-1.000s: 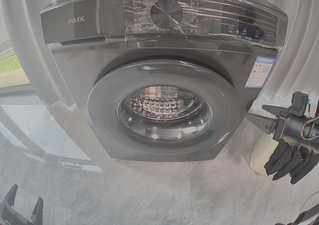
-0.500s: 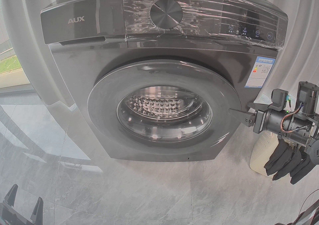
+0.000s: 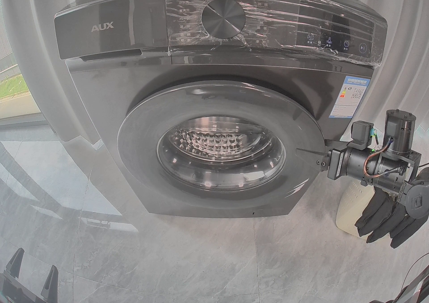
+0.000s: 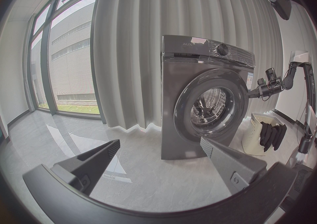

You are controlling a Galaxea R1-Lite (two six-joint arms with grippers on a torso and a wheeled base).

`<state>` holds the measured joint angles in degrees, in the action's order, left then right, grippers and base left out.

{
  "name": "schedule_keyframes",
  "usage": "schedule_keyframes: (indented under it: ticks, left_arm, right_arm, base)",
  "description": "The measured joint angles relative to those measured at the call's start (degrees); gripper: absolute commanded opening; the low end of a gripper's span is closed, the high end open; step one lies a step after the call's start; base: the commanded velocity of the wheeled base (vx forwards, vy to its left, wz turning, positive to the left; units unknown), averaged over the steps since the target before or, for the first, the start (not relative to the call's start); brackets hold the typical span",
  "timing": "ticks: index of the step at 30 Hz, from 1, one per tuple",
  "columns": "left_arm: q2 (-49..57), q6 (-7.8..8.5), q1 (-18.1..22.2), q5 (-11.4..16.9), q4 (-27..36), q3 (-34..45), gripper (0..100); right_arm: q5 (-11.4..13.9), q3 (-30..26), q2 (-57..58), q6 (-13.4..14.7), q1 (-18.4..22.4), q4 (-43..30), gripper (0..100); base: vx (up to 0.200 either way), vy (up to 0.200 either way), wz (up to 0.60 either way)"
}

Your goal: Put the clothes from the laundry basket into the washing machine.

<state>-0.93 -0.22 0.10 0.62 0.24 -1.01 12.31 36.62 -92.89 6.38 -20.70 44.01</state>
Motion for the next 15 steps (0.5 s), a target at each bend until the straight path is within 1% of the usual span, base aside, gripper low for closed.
schedule_keyframes:
  ticks: [9,12,15]
  left_arm:
    - [0.0,-0.02,0.0,0.0,0.0,0.0,100]
    - [0.0,-0.02,0.0,0.0,0.0,0.0,100]
    - [0.0,-0.02,0.0,0.0,0.0,0.0,100]
  right_arm:
    - [0.7,-2.0,0.6,-0.2,-0.8,-0.9,100]
    - [1.0,-3.8,2.3,-0.5,-0.9,-0.8,100]
    - [2.0,-6.5,4.9,-0.9,-1.4,-0.8,100]
  base:
    - [0.000,0.000,0.00]
    - [0.000,0.000,0.00]
    - [0.000,0.000,0.00]
